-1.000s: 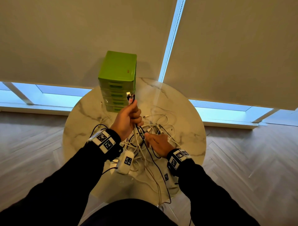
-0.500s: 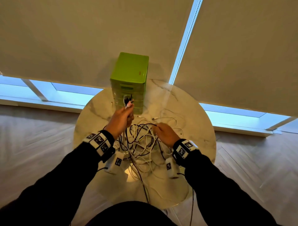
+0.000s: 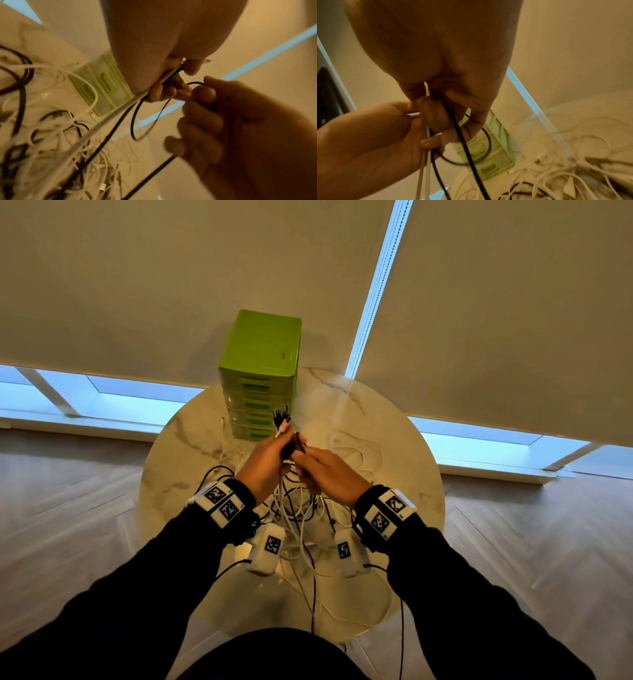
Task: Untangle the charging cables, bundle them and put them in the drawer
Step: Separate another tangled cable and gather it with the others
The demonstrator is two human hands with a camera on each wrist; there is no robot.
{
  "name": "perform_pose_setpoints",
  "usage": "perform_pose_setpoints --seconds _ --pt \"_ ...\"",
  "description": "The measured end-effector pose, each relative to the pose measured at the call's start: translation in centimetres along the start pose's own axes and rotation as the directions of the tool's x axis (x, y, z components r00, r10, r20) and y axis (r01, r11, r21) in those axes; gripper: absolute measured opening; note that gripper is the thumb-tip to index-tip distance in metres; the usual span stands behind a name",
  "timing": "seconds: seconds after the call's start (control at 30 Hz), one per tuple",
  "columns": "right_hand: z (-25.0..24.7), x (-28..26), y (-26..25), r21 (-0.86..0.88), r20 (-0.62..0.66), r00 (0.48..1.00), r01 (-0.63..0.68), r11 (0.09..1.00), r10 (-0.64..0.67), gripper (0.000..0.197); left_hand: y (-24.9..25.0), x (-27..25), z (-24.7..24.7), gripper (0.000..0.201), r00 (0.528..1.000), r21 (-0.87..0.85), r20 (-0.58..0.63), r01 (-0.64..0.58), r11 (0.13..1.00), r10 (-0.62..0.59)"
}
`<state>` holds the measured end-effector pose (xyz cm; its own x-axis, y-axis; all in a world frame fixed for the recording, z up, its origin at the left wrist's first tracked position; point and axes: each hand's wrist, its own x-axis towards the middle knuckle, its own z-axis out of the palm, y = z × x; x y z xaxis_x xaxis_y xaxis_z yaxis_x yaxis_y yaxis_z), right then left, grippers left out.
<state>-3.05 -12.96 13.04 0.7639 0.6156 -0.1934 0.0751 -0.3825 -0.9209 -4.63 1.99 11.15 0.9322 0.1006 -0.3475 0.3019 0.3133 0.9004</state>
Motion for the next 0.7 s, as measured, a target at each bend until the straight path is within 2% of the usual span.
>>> perform_pose_setpoints --seconds 0.1,0.2,0.27,0.4,0.47,0.53,0.57,0.63,0.7 --pt "0.8 -0.8 2.2 0.059 0.135 0.984 -0.123 0.991 0.115 0.041 1.2 -0.1 0.7 0.03 0.998 -0.142 -0.007 -0.068 0.988 0.068" --pt "2.2 -1.8 5.7 -0.209 0.347 0.912 -0.154 0.966 0.221 0.046 2.8 -0.2 0.5 0.035 0.996 -0.308 -0.005 -0.083 0.948 0.085" --pt "2.4 -2.1 8.1 -0.23 0.344 0.918 -0.121 0.966 0.197 0.044 3.4 0.0 -0.2 0.034 0.994 -0.369 -0.007 -0.101 0.924 0.106" --pt "0.3 -2.2 9.8 -0.193 0.228 0.962 -0.108 0.975 0.152 0.041 4.2 1.1 -2.9 0.032 0.977 -0.424 -0.107 -0.212 0.88 0.184" --pt "-1.0 -2.1 10.3 -0.293 0.083 0.986 -0.116 0.949 0.146 0.041 4.7 1.1 -3.8 0.033 0.957 -0.325 -0.143 -0.286 0.901 0.252" --pt "-2.2 -1.5 10.2 -0.363 -0.128 0.988 -0.132 0.922 0.091 0.039 4.9 -0.1 -3.7 0.033 0.931 -0.029 -0.128 -0.348 0.937 0.342" --pt "-2.7 -1.0 9.7 -0.378 -0.213 0.976 -0.128 0.917 0.049 0.039 4.7 -1.0 -3.3 0.032 0.93 0.141 -0.089 -0.343 0.929 0.357" --pt "-2.9 0.1 7.5 -0.365 -0.326 0.945 -0.09 0.927 -0.036 0.04 3.8 -2.3 -2.4 0.04 0.95 0.366 -0.005 -0.289 0.885 0.312" --pt "-2.7 0.8 4.6 -0.286 -0.38 0.92 -0.019 0.958 -0.095 0.038 3.0 -3.1 -1.5 0.047 0.964 0.422 0.026 -0.252 0.871 0.266"
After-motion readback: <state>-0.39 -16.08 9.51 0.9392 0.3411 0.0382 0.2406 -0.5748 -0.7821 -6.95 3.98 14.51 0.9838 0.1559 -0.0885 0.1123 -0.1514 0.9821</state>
